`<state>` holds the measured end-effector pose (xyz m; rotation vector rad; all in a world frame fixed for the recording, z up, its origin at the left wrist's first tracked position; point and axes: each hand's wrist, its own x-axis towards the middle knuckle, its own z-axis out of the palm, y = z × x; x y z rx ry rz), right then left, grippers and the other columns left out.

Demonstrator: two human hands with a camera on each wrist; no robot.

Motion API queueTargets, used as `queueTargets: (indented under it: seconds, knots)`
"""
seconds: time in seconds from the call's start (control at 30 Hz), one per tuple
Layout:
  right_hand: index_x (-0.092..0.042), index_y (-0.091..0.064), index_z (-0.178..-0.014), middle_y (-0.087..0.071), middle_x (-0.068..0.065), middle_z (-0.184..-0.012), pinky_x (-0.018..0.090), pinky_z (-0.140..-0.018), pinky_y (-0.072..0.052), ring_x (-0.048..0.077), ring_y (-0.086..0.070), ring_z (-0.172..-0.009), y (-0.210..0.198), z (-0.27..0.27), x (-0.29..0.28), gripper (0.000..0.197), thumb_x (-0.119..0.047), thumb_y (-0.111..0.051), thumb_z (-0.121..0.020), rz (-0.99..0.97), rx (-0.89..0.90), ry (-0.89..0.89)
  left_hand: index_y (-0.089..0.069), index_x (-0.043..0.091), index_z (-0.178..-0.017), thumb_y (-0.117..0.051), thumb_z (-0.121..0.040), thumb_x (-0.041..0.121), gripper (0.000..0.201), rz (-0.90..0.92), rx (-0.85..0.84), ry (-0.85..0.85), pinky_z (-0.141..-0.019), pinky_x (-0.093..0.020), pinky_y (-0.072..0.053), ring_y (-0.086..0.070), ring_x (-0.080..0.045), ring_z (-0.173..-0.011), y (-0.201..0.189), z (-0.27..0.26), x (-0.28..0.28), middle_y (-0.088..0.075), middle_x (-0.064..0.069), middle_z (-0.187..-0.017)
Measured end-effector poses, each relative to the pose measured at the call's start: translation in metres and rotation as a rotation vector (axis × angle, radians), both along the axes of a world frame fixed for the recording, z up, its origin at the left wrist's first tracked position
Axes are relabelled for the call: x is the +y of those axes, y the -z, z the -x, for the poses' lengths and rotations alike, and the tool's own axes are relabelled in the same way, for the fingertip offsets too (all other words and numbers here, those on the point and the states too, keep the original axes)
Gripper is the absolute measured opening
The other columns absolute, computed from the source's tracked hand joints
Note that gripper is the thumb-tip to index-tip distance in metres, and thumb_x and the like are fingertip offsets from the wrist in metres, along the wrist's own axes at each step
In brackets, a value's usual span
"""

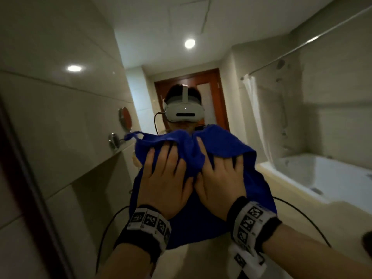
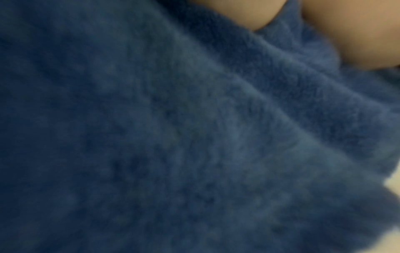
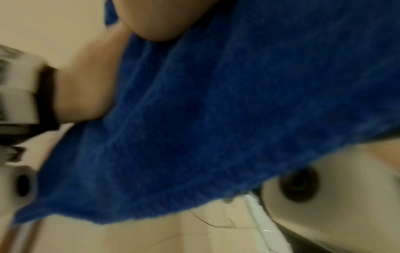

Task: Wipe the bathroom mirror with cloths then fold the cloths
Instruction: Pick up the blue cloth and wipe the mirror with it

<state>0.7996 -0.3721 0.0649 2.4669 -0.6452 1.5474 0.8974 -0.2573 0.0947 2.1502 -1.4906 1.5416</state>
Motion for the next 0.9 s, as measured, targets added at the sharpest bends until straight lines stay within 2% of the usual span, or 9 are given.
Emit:
queueTargets:
  seconds: [0.13, 0.23, 0.33, 0.47, 0.57, 0.67, 0.73, 0.8, 0.9]
  knots:
    - [-0.021, -0.015, -0.155, -0.045, 0.012, -0.142, 0.057, -0.109, -0.015, 0.033, -0.032, -0.129, -0.006, -0.060, 0.078, 0.078, -0.047, -0.041, -0.086, 0.152, 0.123, -0.106, -0.037, 0.004, -0.130, -0.036, -0.082, 0.044, 0.062, 0.102, 0.104, -0.160, -0.113, -0.052, -0.008, -0.028, -0.040, -0.131, 0.015, -0.066, 0.089, -0.037, -0.023, -0.138]
    - [-0.021, -0.014, -0.155, -0.038, 0.009, -0.149, 0.055, -0.111, -0.006, 0.030, -0.031, -0.135, 0.001, -0.104, 0.129, 0.082, -0.043, -0.049, -0.084, 0.307, 0.244, -0.223, -0.038, 0.003, -0.141, -0.031, -0.084, 0.041, 0.068, 0.128, 0.269, -0.306, -0.116, -0.054, -0.002, -0.024, -0.046, -0.135, 0.035, -0.108, 0.145, -0.045, -0.029, -0.136]
    - [-0.018, -0.016, -0.155, -0.027, 0.008, -0.154, 0.048, -0.114, 0.013, 0.029, -0.020, -0.139, 0.008, -0.131, 0.156, 0.085, -0.040, -0.053, -0.081, 0.325, 0.301, -0.260, -0.043, 0.003, -0.141, -0.023, -0.088, 0.040, 0.067, 0.094, 0.380, -0.385, -0.117, -0.053, 0.003, -0.030, -0.047, -0.135, 0.044, -0.126, 0.159, -0.052, -0.026, -0.132]
    - [-0.016, -0.016, -0.154, -0.024, 0.008, -0.157, 0.044, -0.114, 0.020, 0.028, -0.015, -0.143, 0.011, -0.133, 0.158, 0.081, -0.038, -0.047, -0.083, 0.337, 0.303, -0.242, -0.037, 0.006, -0.144, -0.028, -0.090, 0.037, 0.063, 0.216, 0.286, -0.323, -0.118, -0.050, 0.002, -0.030, -0.046, -0.136, 0.047, -0.130, 0.153, -0.046, -0.024, -0.140]
    - [-0.017, -0.018, -0.154, -0.027, 0.008, -0.156, 0.043, -0.115, 0.013, 0.028, -0.017, -0.141, 0.009, -0.128, 0.156, 0.077, -0.038, -0.049, -0.086, 0.336, 0.343, -0.241, -0.044, 0.003, -0.137, -0.015, -0.094, 0.040, 0.064, 0.245, 0.303, -0.326, -0.116, -0.056, -0.005, -0.034, -0.047, -0.133, 0.049, -0.127, 0.154, -0.054, -0.023, -0.129]
    - [-0.022, -0.021, -0.154, -0.033, 0.004, -0.153, 0.045, -0.113, 0.000, 0.026, -0.023, -0.136, 0.014, -0.116, 0.147, 0.075, -0.038, -0.050, -0.087, 0.354, 0.394, -0.257, -0.038, 0.001, -0.141, -0.002, -0.093, 0.044, 0.075, 0.272, 0.433, -0.431, -0.116, -0.053, 0.006, -0.028, -0.048, -0.136, 0.069, -0.121, 0.146, -0.048, -0.026, -0.135]
    - [-0.026, -0.023, -0.153, -0.038, 0.000, -0.149, 0.044, -0.111, -0.010, 0.024, -0.027, -0.130, 0.021, -0.104, 0.135, 0.072, -0.041, -0.049, -0.088, 0.381, 0.429, -0.259, -0.051, -0.006, -0.128, 0.006, -0.091, 0.042, 0.083, 0.117, 0.560, -0.563, -0.114, -0.058, 0.008, -0.038, -0.054, -0.123, 0.093, -0.116, 0.138, -0.060, -0.030, -0.115]
    - [-0.029, -0.024, -0.153, -0.040, -0.003, -0.148, 0.042, -0.108, -0.015, 0.022, -0.030, -0.128, 0.031, -0.090, 0.119, 0.069, -0.044, -0.047, -0.089, 0.391, 0.446, -0.250, -0.055, -0.005, -0.124, 0.003, -0.091, 0.041, 0.081, -0.045, 0.714, -0.678, -0.112, -0.062, 0.001, -0.045, -0.055, -0.114, 0.125, -0.123, 0.129, -0.064, -0.029, -0.102]
    - [-0.033, -0.029, -0.150, -0.047, -0.006, -0.143, 0.040, -0.104, -0.021, 0.020, -0.033, -0.124, 0.053, -0.063, 0.088, 0.068, -0.047, -0.050, -0.087, 0.373, 0.418, -0.234, -0.059, -0.002, -0.119, 0.007, -0.087, 0.054, 0.093, -0.133, 0.771, -0.615, -0.103, -0.064, -0.025, -0.052, -0.053, -0.100, 0.175, -0.133, 0.103, -0.063, -0.030, -0.101]
